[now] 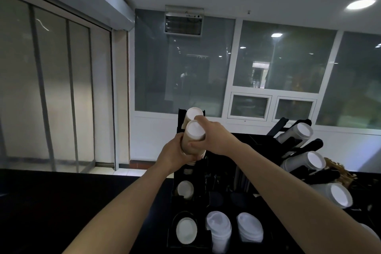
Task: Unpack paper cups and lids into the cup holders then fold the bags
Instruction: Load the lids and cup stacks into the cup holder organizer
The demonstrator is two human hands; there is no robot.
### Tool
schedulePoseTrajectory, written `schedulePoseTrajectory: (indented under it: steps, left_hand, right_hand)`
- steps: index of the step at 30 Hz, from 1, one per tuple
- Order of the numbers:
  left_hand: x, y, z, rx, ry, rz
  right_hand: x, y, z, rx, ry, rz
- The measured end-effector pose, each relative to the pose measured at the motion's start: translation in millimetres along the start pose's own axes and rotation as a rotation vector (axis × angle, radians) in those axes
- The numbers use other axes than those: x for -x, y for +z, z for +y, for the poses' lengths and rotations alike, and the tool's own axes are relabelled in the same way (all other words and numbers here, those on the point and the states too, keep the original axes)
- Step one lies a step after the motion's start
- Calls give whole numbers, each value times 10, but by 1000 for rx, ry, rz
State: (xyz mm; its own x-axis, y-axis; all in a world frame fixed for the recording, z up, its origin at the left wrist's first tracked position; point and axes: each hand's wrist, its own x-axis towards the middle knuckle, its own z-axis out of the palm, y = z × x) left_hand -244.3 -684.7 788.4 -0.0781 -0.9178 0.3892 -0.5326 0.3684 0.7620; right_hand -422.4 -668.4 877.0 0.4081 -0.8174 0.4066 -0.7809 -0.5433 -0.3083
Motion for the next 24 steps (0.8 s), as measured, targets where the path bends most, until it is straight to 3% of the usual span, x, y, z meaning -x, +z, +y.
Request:
schedulePoseTrajectory:
  steps: [13,20,24]
  left_hand:
    - [72,-15,-32,-25,54,15]
    - [49,7,-95,68,117,6]
    - [-30,56,-78,105,141,35]
  right_hand:
    - [-39,-123,-2,2,-54,-93]
    - [-78,-223,0,-110,31,119]
    - [-112,-241,-53,-131,32,146]
